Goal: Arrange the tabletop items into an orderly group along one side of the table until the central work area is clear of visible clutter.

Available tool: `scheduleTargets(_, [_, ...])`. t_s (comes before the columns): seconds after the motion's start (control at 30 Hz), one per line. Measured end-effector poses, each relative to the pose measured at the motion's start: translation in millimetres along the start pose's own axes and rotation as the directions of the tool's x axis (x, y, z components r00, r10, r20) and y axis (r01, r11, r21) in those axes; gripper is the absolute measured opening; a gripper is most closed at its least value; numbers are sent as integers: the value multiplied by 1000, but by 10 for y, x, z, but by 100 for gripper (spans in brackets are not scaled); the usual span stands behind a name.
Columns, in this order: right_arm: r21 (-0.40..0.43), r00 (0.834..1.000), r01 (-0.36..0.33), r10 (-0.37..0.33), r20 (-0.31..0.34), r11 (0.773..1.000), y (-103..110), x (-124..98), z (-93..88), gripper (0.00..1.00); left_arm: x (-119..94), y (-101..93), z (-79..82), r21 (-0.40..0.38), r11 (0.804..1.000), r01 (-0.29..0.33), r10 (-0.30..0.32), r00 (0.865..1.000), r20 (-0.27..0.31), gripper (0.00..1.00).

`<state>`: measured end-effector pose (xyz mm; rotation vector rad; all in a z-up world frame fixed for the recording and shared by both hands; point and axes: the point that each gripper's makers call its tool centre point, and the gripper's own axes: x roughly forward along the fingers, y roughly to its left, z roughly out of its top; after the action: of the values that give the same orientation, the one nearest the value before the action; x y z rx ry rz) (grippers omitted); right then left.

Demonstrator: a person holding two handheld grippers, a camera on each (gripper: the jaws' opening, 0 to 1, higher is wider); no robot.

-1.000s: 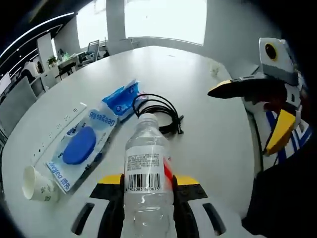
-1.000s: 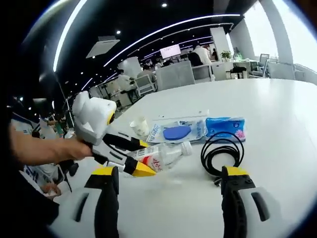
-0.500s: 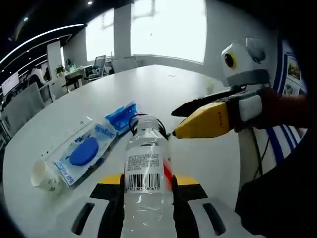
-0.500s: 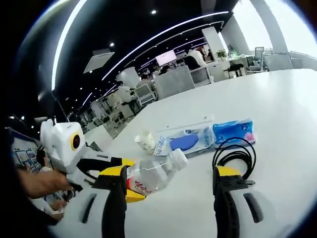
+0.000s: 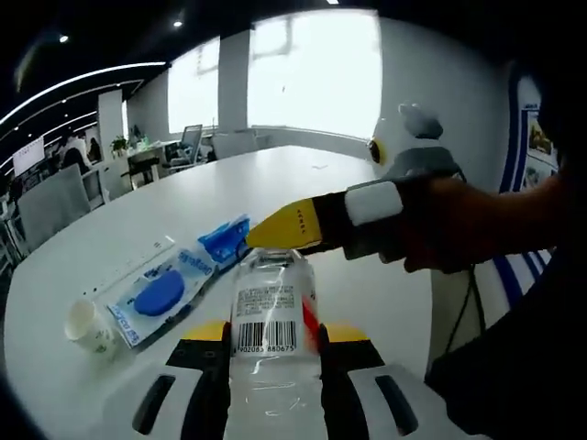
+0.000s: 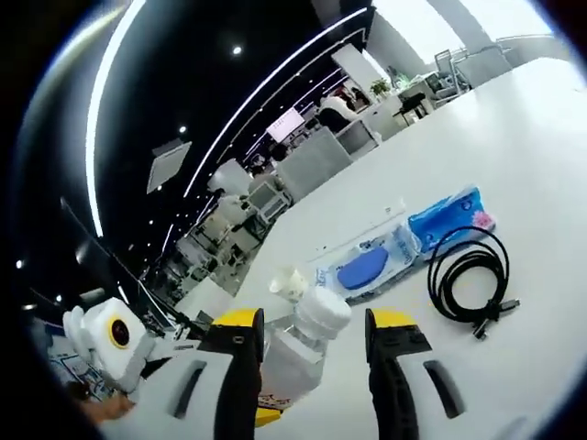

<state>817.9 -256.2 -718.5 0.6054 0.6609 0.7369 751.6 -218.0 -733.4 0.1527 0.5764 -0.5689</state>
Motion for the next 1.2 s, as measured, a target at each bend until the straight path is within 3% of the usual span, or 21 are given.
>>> scheduleTargets(0.1, [17, 1000, -22, 22, 5, 1000, 38, 5, -13, 31, -24, -28, -15, 1, 1000, 8, -8, 1000, 9, 34])
scheduleTargets(0.53, [76, 1000, -28, 28, -3, 997, 129, -72, -101, 20, -31, -72, -209, -10, 999, 42, -42, 999, -14, 36])
scheduleTargets(0.57, [8, 1000, -17, 17, -11, 1000, 140, -76, -109, 20, -10, -83, -250, -17, 999, 50, -51, 998, -27, 36])
scheduleTargets(0.73, [-75, 1000, -16, 15, -11, 997, 234, -99, -113, 19, 33, -86, -328, -8, 999, 53, -53, 998, -35, 36])
scheduleTargets(0.97, [-250, 1000, -19, 13, -25, 968, 373, -73, -136, 18, 78, -85, -389, -30, 997, 65, -66, 996, -53, 36])
scheduleTargets(1.07, [-338, 999, -34, 22, -38, 940, 447, -39, -135, 18, 108, -41, -419, -33, 998, 61, -63, 996, -62, 36])
scheduleTargets(1.2, [-458, 997, -64, 37, -67, 887, 629, -43, -205, 18, 147, 6, -436, -39, 997, 59, -62, 996, -70, 36])
